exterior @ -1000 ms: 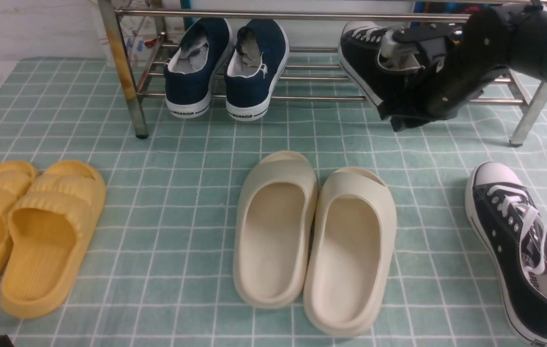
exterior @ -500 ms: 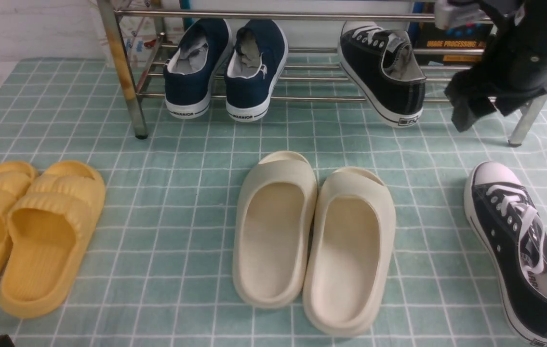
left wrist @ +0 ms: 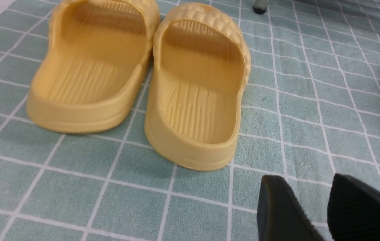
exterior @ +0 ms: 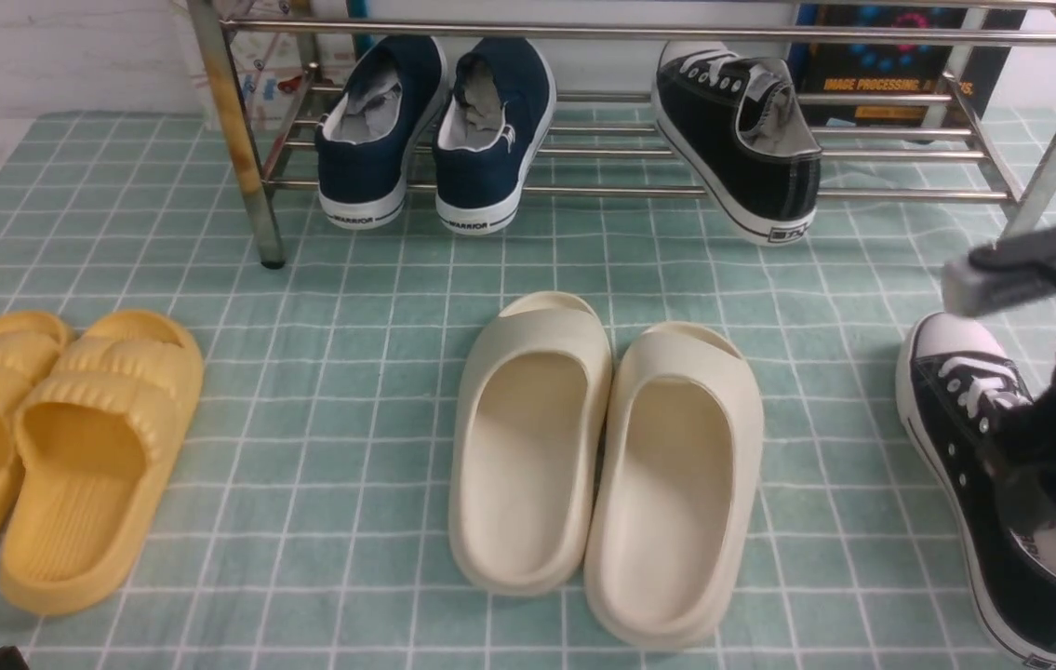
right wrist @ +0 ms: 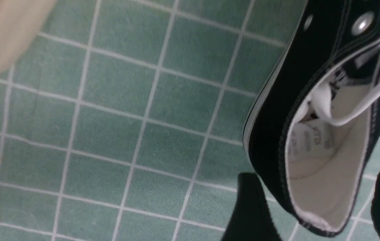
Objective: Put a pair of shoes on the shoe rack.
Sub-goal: Use the right arm to grab the shoe closest to it
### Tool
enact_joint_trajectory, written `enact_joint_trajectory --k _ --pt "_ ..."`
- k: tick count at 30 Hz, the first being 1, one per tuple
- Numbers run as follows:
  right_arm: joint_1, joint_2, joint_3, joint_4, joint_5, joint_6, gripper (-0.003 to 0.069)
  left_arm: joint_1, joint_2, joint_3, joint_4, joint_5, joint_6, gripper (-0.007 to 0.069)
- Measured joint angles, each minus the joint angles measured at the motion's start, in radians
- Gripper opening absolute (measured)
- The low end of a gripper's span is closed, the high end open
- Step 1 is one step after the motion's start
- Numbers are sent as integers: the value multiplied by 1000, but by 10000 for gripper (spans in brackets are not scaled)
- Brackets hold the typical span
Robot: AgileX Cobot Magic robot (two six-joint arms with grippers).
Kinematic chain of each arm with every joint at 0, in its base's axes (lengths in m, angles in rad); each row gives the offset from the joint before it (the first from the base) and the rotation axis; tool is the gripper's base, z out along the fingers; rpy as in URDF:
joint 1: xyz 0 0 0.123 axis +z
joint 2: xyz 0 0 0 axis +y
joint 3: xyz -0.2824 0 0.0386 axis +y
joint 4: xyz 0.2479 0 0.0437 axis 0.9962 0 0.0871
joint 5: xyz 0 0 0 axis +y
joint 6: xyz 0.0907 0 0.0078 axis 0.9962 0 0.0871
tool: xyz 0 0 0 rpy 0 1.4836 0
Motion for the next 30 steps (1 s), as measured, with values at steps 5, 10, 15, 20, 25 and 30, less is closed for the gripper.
enact_joint_trajectory --k 5,10,15,20,25,30 --pt "0 13 137 2 -162 18 486 0 0 0 0 0 0 238" --pt "0 36 193 5 -247 25 454 0 0 0 0 0 0 238" --pt "0 46 197 0 -299 25 309 0 0 0 0 0 0 238" --pt "0 46 196 -20 -302 28 25 0 0 0 0 0 0 238" --pt "0 2 123 -37 -189 28 17 0 0 0 0 0 0 238" --pt "0 -22 -21 -49 -112 19 17 0 0 0 0 0 0 238"
